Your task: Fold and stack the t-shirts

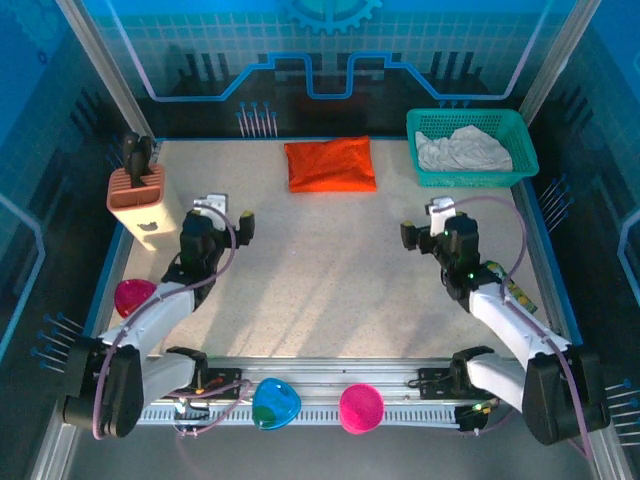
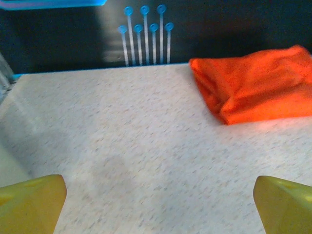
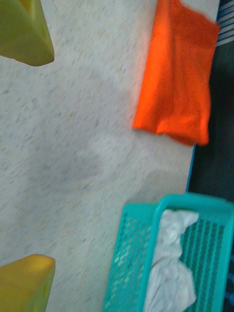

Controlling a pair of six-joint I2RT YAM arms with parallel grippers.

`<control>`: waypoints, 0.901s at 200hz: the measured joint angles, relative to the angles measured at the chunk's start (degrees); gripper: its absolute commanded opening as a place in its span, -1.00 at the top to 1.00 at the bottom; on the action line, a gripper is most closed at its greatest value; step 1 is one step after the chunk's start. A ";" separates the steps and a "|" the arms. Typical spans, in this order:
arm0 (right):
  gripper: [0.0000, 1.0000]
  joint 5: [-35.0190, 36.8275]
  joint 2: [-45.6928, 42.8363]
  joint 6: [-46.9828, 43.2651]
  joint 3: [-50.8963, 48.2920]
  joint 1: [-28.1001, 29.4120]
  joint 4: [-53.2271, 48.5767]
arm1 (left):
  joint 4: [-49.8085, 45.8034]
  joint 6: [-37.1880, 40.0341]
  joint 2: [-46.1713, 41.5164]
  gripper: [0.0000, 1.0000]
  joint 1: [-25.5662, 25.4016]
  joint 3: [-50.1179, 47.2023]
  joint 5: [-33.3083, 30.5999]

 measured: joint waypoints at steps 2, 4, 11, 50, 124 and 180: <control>-0.99 0.28 -0.15 -0.13 -0.66 -0.02 0.79 | 0.46 0.00 -0.11 -0.98 0.04 -0.55 -0.22; -1.00 0.55 -0.26 -0.15 -1.25 -0.11 1.36 | 0.94 0.04 -0.13 -0.99 0.07 -1.09 -0.57; -0.99 1.36 -0.31 -0.24 -2.58 -0.39 2.95 | 2.93 0.22 -0.17 -0.98 0.13 -2.84 -1.38; -1.00 4.09 4.37 0.35 -7.23 -1.64 14.99 | 12.92 0.50 4.24 -0.98 0.79 -9.11 -3.28; -0.99 2.95 27.28 -2.51 -11.56 -2.29 42.34 | 15.67 3.41 16.72 -0.98 2.80 -3.43 4.48; -1.00 -3.43 28.74 -1.33 -5.31 -7.80 38.25 | 28.22 1.70 21.88 -0.99 5.35 -6.91 11.15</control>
